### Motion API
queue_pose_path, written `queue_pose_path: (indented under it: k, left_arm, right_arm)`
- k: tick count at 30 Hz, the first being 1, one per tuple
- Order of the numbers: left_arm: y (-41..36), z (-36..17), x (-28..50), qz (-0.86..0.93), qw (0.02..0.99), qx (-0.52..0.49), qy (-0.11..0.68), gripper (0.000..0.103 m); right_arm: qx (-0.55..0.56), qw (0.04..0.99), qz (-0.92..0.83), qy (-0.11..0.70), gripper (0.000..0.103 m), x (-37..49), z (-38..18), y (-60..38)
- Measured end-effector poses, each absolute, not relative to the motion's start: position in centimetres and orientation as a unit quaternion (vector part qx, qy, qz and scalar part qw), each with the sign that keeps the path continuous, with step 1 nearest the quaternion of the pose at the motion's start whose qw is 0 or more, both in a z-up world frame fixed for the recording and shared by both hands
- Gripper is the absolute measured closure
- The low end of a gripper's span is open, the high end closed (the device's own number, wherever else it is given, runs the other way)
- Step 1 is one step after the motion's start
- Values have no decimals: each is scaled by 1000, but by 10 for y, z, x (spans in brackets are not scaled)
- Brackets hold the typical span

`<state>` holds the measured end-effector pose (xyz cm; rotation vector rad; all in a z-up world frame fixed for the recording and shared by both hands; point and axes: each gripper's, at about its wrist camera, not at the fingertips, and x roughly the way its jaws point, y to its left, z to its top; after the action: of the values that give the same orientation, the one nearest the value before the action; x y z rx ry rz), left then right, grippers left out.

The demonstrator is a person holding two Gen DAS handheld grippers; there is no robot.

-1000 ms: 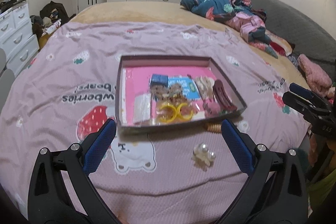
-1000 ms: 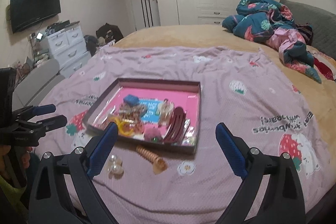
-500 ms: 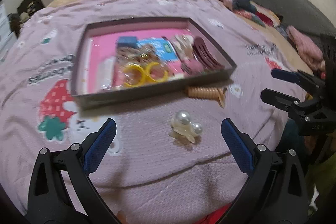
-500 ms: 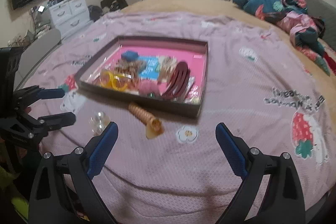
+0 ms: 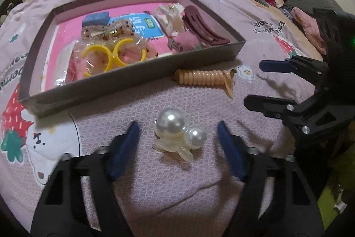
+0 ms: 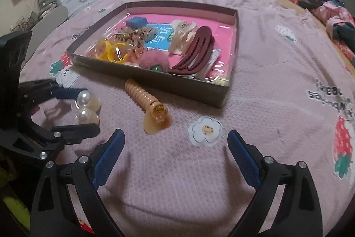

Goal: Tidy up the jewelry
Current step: 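Grasp the pearl clip with left tool while right grasps the coiled peach spiral clip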

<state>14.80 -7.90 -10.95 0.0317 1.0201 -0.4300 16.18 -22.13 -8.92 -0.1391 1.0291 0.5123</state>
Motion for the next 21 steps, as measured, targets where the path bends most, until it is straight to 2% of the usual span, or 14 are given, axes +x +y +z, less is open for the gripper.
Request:
queue_pose_path:
  k: [2, 8, 10, 12, 15, 21]
  left_arm:
    - [-78, -110, 147, -203, 851, 21, 483, 67]
    - [-56, -105, 146, -182, 854, -6, 487, 67]
    - [-48, -103, 144, -172, 856, -11, 488, 67]
    - [-39, -99, 144, -163, 857, -20, 489, 67]
    - [-26, -93, 143, -150, 860, -30, 487, 67]
    - [1, -78, 141, -114, 869, -45, 479, 67]
  right_arm:
    - [-65, 833, 249, 489, 12, 168, -92, -216]
    - [-68, 822, 269, 497, 29, 183, -103, -196]
    - [-72, 823, 274, 493, 41, 184, -103, -189]
    - [-70, 820, 282, 493, 63, 185, -103, -185]
    - [-55, 811, 303, 497, 76, 182, -101, -179]
    - [-30, 804, 335, 490, 77, 165, -87, -166]
